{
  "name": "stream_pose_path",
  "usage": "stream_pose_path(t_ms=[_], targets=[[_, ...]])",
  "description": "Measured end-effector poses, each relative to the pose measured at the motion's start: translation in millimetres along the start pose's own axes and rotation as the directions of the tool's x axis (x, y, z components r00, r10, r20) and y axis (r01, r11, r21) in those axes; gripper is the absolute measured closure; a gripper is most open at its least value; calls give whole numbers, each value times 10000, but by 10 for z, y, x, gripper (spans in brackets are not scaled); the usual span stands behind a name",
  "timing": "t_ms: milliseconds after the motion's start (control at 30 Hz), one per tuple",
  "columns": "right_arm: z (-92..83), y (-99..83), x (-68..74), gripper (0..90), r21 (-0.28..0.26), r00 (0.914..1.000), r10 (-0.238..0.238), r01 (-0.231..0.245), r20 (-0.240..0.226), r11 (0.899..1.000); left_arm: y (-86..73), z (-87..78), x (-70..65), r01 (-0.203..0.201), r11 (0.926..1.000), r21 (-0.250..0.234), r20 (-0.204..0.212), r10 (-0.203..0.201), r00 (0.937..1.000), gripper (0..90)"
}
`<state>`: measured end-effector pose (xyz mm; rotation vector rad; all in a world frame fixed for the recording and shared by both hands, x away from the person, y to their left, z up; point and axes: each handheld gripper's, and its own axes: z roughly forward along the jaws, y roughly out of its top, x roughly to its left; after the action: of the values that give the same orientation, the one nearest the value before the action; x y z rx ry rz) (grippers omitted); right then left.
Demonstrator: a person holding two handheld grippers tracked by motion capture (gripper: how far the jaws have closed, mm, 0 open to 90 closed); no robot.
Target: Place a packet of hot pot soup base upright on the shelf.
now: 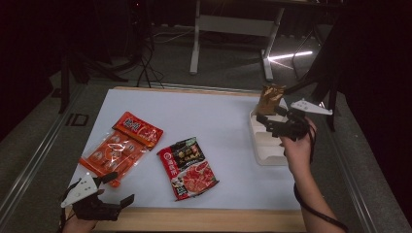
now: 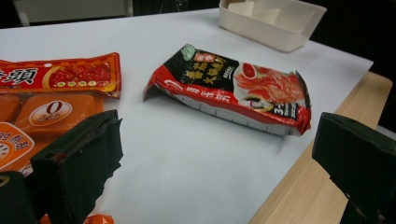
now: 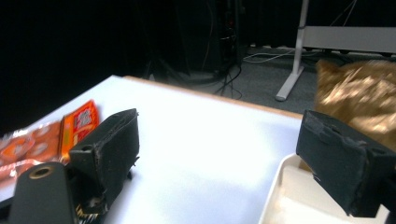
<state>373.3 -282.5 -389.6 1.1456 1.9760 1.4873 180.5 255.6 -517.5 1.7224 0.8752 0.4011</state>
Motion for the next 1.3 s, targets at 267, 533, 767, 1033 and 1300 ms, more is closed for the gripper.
stream_pose_path(t_ms=[267,533,767,1033,1300], targets=[[-171,-258,305,138,-96,9967,-483,477,-649,9988,28,53,-50,41,9996,271,164,-45,9999,21],[-253,-539,626,137,252,9905,-756,790,-1147,9966,90,181,-162,91,9956,932,406,-130,9991,22],[-347,-702,776,137,-58,9919,-751,749,-1022,9972,157,300,-126,82,9937,1121,1090,-205,9938,21],[-436,-778,830,141,-242,9869,-1127,1106,-1151,9936,249,498,-11,-24,9930,1184,1334,-135,9910,63],[-491,-885,839,143,-171,9839,-1336,1325,-1185,9910,285,838,-11,-11,9663,2573,-372,110,9992,215]])
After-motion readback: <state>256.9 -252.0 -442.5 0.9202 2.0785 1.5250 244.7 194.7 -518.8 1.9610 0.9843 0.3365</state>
